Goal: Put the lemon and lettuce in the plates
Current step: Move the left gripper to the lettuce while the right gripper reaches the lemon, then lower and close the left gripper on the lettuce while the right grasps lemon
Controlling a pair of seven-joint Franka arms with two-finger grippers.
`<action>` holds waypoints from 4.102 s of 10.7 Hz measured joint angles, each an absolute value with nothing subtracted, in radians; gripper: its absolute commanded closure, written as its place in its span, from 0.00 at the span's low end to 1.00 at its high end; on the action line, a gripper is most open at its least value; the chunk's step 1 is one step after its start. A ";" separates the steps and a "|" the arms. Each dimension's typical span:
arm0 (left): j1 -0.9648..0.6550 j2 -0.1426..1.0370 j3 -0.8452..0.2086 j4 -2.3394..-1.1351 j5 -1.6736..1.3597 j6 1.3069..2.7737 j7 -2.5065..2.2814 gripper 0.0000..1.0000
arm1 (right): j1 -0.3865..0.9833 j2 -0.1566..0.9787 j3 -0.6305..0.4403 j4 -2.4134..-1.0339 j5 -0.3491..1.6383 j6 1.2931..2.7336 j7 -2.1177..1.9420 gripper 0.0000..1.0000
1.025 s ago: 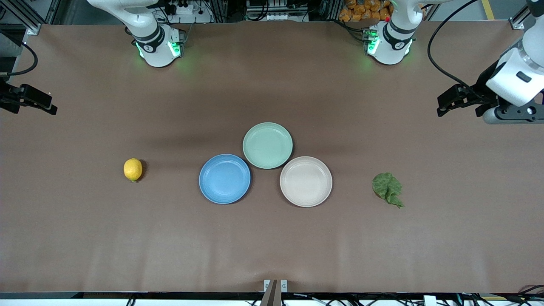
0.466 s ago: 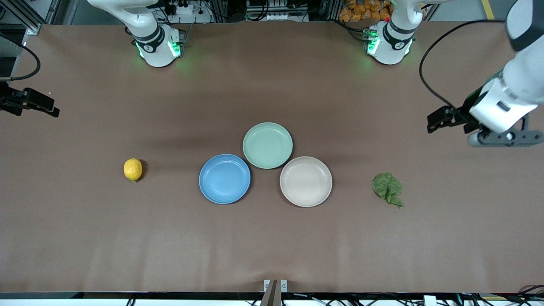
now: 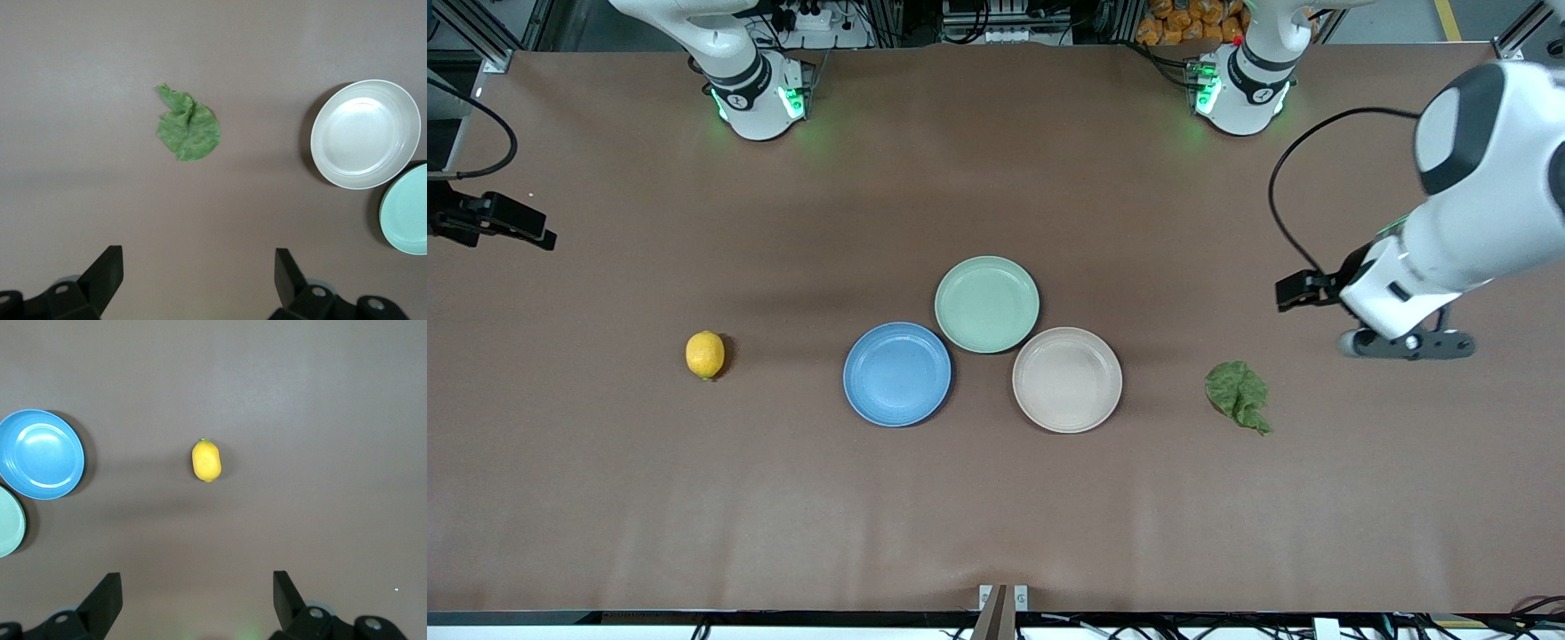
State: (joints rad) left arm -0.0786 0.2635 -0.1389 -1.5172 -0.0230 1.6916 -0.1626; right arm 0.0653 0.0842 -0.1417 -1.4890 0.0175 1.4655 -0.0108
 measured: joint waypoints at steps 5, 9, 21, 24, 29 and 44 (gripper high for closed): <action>-0.118 0.304 -0.139 -1.516 0.003 1.717 -0.163 0.00 | 0.065 0.157 -0.140 -1.489 0.019 1.485 -0.011 0.00; -0.152 0.399 -0.139 -1.513 0.123 1.815 -0.164 0.00 | 0.059 0.231 -0.141 -1.489 0.031 1.543 -0.011 0.00; -0.031 0.683 -0.129 -1.506 0.042 2.104 -0.255 0.00 | 0.019 0.483 -0.142 -1.489 0.105 1.677 -0.011 0.00; -0.033 0.736 -0.130 -1.506 0.042 2.122 -0.255 0.00 | 0.016 0.513 -0.141 -1.521 0.118 1.772 -0.011 0.00; -0.041 0.772 -0.131 -1.506 0.047 2.155 -0.254 0.00 | 0.022 0.523 -0.133 -1.675 0.121 2.002 -0.010 0.00; -0.043 0.792 -0.137 -1.507 0.114 2.158 -0.254 1.00 | 0.054 0.524 -0.128 -1.949 0.199 2.336 -0.013 0.00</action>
State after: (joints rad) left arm -0.0426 0.7921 -0.1369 -1.5067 0.1143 2.1580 -0.2543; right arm 0.0538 0.5240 -0.1284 -1.9488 0.1986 2.3358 -0.0130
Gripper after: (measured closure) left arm 0.952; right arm 0.000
